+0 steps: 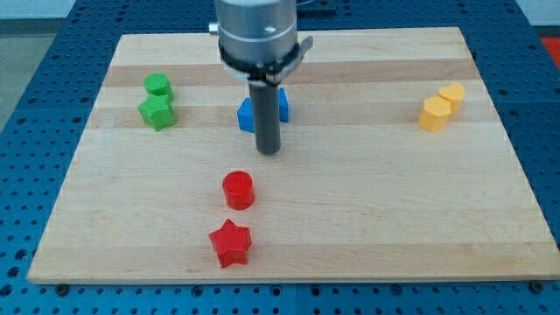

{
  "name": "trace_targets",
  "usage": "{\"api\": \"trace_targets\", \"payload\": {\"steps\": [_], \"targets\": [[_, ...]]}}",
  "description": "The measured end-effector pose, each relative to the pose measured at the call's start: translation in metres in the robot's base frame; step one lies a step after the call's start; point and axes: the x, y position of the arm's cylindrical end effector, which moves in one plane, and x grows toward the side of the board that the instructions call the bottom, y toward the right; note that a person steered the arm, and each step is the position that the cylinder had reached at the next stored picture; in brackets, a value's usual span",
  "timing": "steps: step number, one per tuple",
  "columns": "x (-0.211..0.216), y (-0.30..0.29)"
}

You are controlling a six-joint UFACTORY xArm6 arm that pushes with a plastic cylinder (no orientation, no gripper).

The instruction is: Move blue blocks towards green blocks

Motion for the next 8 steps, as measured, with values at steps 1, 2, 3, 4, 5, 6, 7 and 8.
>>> {"api": "trace_targets", "payload": {"steps": [1,2,3,4,5,6,7,8], "targets": [[-0.035,-0.021],[-0.035,-0.027],[-0.032,-0.045],[-0.032,-0.029],[-0.042,-0.009],[-0.055,-0.009],[-0.075,-0.014],[-0.075,-0.023]]}}
